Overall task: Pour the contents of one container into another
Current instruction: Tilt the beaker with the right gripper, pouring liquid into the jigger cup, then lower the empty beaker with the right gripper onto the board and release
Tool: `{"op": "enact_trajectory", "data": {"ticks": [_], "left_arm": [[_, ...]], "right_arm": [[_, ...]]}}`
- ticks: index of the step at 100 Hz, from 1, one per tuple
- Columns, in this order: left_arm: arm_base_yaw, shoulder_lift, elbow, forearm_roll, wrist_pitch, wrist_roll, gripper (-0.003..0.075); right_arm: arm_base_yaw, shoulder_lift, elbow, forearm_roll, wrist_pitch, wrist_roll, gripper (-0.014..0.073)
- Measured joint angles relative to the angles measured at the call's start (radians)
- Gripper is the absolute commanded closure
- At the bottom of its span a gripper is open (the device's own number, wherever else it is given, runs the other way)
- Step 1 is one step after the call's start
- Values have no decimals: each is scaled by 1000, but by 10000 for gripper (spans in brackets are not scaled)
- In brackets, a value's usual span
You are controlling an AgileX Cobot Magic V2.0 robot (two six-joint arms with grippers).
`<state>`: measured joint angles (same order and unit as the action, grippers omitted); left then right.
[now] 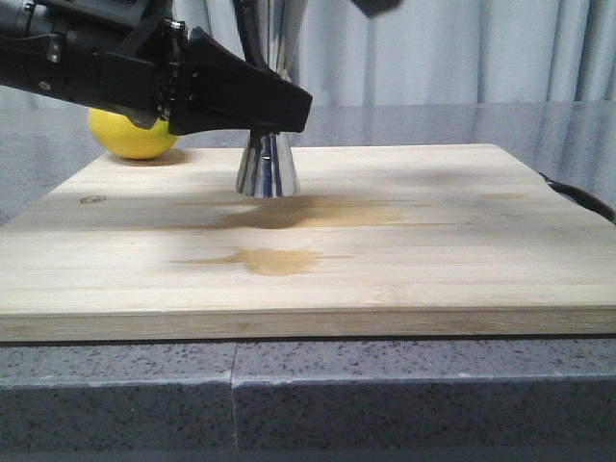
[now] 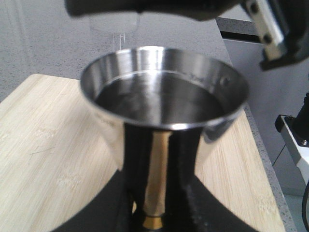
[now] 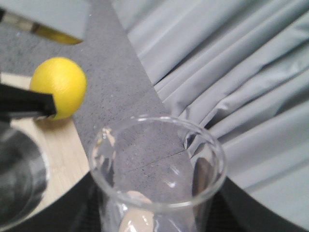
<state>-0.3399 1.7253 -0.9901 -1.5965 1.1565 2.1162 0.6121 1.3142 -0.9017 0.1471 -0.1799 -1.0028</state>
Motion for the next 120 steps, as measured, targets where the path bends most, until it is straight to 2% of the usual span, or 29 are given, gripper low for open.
{"op": "enact_trajectory", "data": {"ticks": [16, 23, 40, 52, 67, 90, 120], "left_arm": [[0, 0, 0, 0, 0, -2, 739], [0, 0, 0, 0, 0, -2, 739], [0, 0, 0, 1, 0, -2, 739], [0, 0, 0, 1, 0, -2, 739], [0, 0, 0, 2, 0, -2, 739], [0, 0, 0, 2, 0, -2, 739], [0, 0, 0, 2, 0, -2, 739]], "right_arm": [[-55, 0, 0, 372, -86, 0, 388], [-100, 0, 0, 495, -92, 0, 388], [-168, 0, 57, 612, -111, 4, 388], [-172, 0, 132, 623, -138, 29, 388], [-172, 0, 232, 617, -227, 141, 388], [-172, 19, 318, 457, -328, 347, 388], [-172, 160, 320, 295, -409, 460, 388]]}}
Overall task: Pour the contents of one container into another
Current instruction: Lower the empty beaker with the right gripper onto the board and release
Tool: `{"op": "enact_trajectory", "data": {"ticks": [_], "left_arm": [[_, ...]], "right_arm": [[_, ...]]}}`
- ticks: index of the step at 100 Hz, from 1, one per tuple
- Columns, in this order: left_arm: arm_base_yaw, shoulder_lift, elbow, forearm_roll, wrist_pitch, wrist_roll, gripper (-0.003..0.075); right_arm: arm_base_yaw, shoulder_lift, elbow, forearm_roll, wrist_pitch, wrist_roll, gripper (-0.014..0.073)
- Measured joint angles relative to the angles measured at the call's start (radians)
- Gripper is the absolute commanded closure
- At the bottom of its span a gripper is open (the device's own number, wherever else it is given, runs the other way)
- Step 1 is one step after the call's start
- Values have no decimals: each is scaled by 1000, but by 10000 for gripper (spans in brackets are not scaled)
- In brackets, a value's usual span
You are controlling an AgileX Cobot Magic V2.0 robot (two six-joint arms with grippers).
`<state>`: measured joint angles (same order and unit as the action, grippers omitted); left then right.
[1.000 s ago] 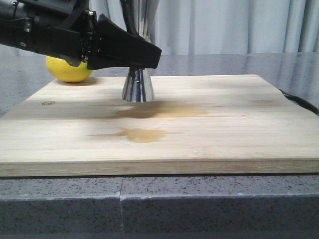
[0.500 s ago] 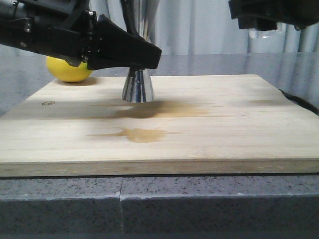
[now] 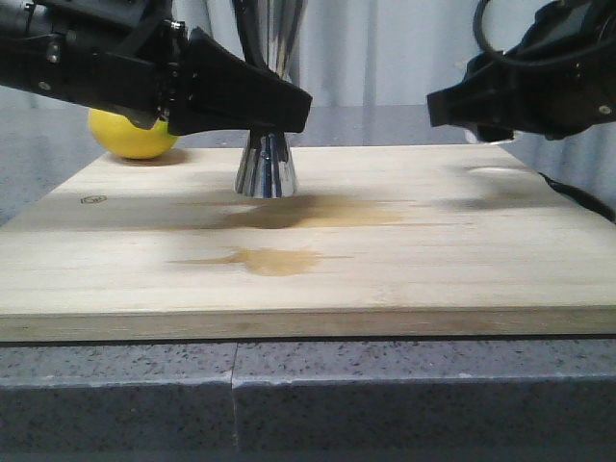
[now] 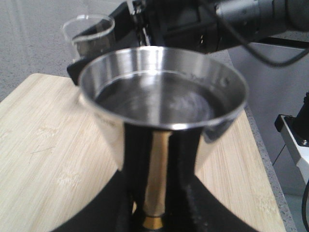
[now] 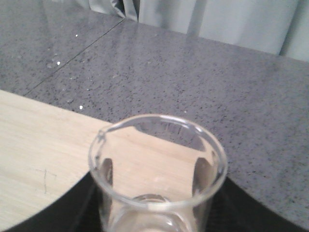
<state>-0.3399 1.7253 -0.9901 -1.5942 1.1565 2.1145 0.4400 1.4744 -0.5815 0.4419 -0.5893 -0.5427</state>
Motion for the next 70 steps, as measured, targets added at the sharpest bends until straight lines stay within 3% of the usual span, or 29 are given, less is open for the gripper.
{"op": "enact_trajectory", "data": {"ticks": [40, 70], "left_arm": [[0, 0, 0, 0, 0, 0, 739], [0, 0, 0, 1, 0, -2, 739]], "right_arm": [[0, 90, 0, -99, -151, 154, 388], [0, 156, 0, -124, -197, 174, 388]]}}
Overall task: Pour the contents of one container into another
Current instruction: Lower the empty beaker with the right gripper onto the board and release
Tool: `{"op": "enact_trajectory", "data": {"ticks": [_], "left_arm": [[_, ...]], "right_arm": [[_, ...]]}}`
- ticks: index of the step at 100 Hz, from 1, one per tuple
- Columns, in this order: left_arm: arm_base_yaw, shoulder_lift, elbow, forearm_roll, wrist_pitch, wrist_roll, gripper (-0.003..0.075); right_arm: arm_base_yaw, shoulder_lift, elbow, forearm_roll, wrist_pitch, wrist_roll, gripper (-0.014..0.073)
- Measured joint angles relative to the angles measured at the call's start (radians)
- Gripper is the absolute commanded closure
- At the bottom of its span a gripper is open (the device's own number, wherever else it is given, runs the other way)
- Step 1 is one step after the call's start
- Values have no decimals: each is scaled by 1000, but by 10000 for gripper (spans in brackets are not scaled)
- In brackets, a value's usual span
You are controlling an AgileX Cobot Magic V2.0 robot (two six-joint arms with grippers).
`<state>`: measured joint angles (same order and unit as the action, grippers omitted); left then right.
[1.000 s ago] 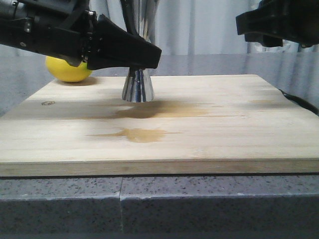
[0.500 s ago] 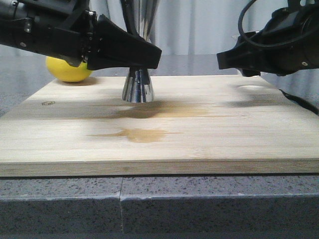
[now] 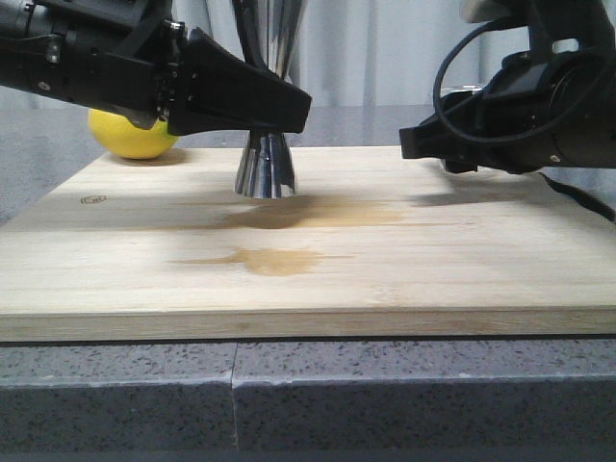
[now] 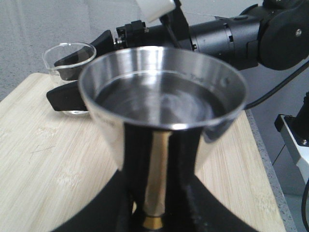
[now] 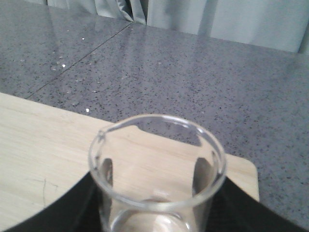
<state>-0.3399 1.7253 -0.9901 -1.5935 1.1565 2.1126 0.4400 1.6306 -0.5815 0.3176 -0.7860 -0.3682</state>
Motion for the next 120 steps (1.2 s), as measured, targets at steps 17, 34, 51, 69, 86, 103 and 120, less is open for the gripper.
{"op": "enact_trajectory", "data": {"ticks": [17, 34, 51, 69, 86, 103, 120], "left_arm": [[0, 0, 0, 0, 0, 0, 739], [0, 0, 0, 0, 0, 0, 739], [0, 0, 0, 0, 0, 0, 739], [0, 0, 0, 0, 0, 0, 739], [0, 0, 0, 0, 0, 0, 739], [0, 0, 0, 0, 0, 0, 739], [0, 0, 0, 0, 0, 0, 739]], "right_arm": [[0, 16, 0, -5, -18, 2, 388], [0, 17, 0, -8, -23, 2, 388], [0, 18, 0, -8, -25, 3, 384], [0, 18, 0, -15, -25, 3, 330], [2, 18, 0, -19, -25, 3, 193], [3, 23, 0, -23, -25, 3, 141], [3, 21, 0, -23, -20, 3, 111]]}}
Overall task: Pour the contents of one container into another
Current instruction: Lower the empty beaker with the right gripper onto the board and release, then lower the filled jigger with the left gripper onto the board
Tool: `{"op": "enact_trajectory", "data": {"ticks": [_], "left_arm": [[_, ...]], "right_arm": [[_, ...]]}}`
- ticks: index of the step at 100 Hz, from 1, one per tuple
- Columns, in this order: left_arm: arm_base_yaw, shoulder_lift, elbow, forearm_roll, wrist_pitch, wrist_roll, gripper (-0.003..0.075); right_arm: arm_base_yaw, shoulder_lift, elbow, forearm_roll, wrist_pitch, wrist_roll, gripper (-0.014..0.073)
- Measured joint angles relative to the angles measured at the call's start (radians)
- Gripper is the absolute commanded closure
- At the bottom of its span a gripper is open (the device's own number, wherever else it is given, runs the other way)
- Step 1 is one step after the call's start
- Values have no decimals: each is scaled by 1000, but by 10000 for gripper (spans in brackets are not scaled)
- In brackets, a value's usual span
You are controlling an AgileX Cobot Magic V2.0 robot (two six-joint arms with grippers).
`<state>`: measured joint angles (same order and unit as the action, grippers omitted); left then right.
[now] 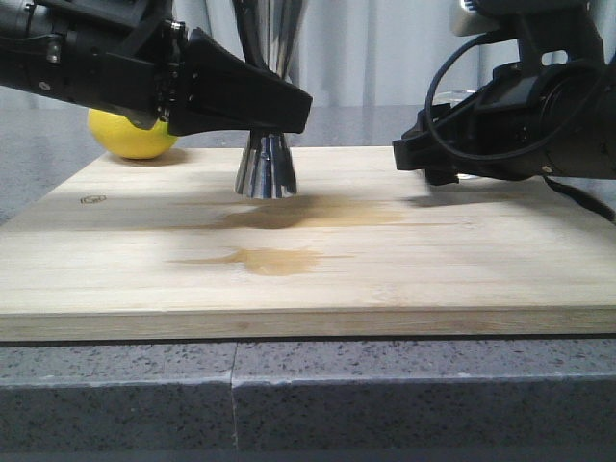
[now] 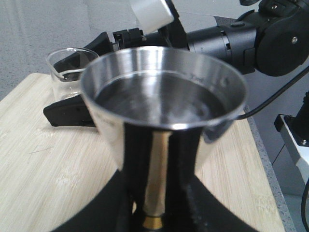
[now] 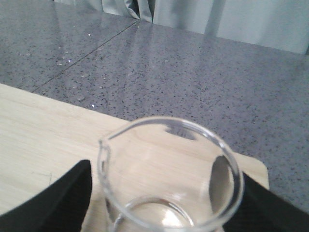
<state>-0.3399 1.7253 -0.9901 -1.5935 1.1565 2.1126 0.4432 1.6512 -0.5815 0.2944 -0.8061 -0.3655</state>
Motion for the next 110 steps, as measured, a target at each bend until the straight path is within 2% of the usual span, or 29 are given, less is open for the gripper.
{"op": "enact_trajectory", "data": {"ticks": [20, 61, 84, 110], "left_arm": [[0, 0, 0, 0, 0, 0, 739], [0, 0, 0, 0, 0, 0, 739], [13, 0, 0, 0, 0, 0, 739], [68, 0, 0, -17, 0, 46, 739]], "right_arm": [[0, -66, 0, 21, 49, 0, 97], [0, -289, 0, 23, 315, 2, 97], [0, -497, 2, 23, 459, 2, 97], [0, -765, 2, 23, 502, 2, 97]]}}
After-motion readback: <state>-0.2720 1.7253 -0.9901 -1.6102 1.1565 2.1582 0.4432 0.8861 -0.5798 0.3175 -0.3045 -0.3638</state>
